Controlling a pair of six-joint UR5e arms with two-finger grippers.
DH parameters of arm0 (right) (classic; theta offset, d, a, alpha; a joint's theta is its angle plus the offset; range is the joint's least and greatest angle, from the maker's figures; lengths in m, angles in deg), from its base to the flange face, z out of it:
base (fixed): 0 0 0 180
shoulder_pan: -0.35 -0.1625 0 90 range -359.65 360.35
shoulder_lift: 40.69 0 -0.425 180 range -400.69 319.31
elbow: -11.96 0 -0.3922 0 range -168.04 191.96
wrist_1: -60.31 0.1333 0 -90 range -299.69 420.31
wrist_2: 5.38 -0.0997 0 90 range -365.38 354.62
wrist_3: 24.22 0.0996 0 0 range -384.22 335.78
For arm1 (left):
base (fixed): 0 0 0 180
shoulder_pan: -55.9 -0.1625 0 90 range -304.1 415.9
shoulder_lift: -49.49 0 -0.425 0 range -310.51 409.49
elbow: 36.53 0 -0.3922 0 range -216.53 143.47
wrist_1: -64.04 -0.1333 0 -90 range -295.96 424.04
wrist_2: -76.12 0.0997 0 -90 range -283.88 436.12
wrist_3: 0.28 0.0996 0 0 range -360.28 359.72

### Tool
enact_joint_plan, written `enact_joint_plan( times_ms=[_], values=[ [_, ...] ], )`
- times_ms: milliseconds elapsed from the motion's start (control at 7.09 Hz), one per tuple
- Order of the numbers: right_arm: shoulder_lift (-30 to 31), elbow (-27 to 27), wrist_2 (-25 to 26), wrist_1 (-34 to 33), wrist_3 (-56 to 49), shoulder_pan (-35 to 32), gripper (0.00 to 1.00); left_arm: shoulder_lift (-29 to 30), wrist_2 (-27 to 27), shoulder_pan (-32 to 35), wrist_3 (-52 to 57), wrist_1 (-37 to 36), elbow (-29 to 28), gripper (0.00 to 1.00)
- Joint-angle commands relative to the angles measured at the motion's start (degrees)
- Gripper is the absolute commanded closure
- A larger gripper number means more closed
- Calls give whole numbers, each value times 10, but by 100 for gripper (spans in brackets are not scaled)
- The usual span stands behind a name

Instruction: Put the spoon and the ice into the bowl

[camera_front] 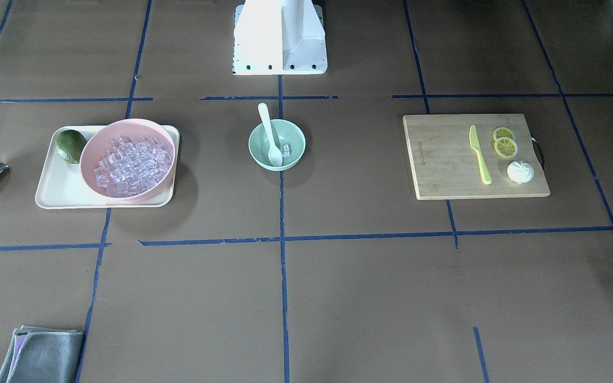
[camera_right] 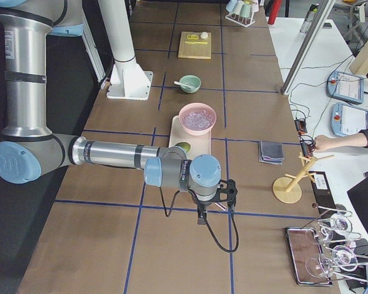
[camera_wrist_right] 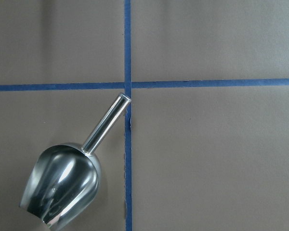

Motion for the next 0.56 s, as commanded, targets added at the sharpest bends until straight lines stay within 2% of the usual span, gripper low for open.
enact_joint_plan(
  times_ms=[0, 423],
  values=[
    [-1, 1, -1, 0, 0, 0, 0, 0, 0, 0, 3, 3, -2, 0],
    [-3, 1, 0, 0, 0, 0, 0, 0, 2, 0, -2, 18, -8, 0]
  ],
)
